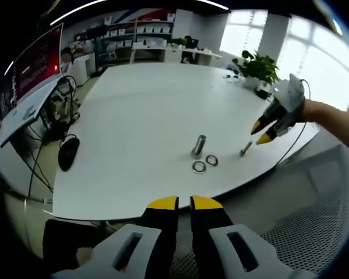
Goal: Place the washer onto the threaded stud by aligning its center hole with the stud, sliding it down to the base, and recovering from edge contact or off-axis alignment until the washer reaches the visible bottom stop.
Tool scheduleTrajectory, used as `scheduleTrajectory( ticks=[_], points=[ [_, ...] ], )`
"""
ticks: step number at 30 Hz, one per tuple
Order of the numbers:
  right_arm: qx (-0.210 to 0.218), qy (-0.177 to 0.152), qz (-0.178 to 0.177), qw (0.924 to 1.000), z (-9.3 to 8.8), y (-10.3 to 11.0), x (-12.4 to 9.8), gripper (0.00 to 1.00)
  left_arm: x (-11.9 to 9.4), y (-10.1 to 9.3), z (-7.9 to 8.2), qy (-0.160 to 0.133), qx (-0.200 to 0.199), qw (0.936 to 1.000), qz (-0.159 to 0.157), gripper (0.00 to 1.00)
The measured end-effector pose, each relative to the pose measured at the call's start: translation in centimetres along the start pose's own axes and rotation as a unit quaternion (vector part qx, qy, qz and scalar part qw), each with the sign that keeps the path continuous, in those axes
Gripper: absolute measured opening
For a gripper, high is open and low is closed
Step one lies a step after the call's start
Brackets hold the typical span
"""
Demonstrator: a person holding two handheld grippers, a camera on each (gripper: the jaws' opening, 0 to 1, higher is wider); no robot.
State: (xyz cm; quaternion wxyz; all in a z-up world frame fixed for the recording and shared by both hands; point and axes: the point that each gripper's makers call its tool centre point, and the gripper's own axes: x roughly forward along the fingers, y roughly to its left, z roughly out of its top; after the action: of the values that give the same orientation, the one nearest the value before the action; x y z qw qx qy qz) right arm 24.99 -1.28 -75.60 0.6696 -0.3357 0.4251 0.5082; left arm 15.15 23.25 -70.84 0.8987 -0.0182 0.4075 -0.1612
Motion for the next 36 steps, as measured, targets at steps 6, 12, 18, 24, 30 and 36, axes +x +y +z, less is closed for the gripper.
scheduleTrajectory(
  ticks=[6, 12, 18, 24, 30, 36],
  points=[
    [0.074, -0.091, 0.002, 0.993, 2.0, 1.6, -3.3, 0.22, 0.0, 0.0, 0.0, 0.0, 0.0, 1.0, -0.001, 0.05],
    [0.114, -0.154, -0.005, 0.9815, 2.8, 2.6, -6.1, 0.21, 0.0, 0.0, -0.1, 0.004, 0.004, 1.0, -0.002, 0.06],
    [0.165, -0.226, -0.005, 0.96, 3.2, 3.6, -8.2, 0.21, -0.1, 0.1, 0.2, -0.006, 0.0, 1.0, 0.002, 0.05],
    [0.21, -0.248, -0.017, 0.9454, 1.1, 3.5, -9.9, 0.2, -0.1, 0.0, 0.2, -0.006, -0.003, 1.0, 0.0, 0.05],
    [0.244, -0.262, -0.03, 0.9331, -0.7, 4.4, -10.8, 0.18, -0.1, 0.0, 0.1, -0.005, -0.002, 1.0, 0.002, 0.06],
    [0.293, -0.282, -0.036, 0.9128, -0.6, 6.1, -10.3, 0.16, -0.1, -0.1, 0.1, -0.003, 0.001, 1.0, 0.002, 0.06]
  ],
)
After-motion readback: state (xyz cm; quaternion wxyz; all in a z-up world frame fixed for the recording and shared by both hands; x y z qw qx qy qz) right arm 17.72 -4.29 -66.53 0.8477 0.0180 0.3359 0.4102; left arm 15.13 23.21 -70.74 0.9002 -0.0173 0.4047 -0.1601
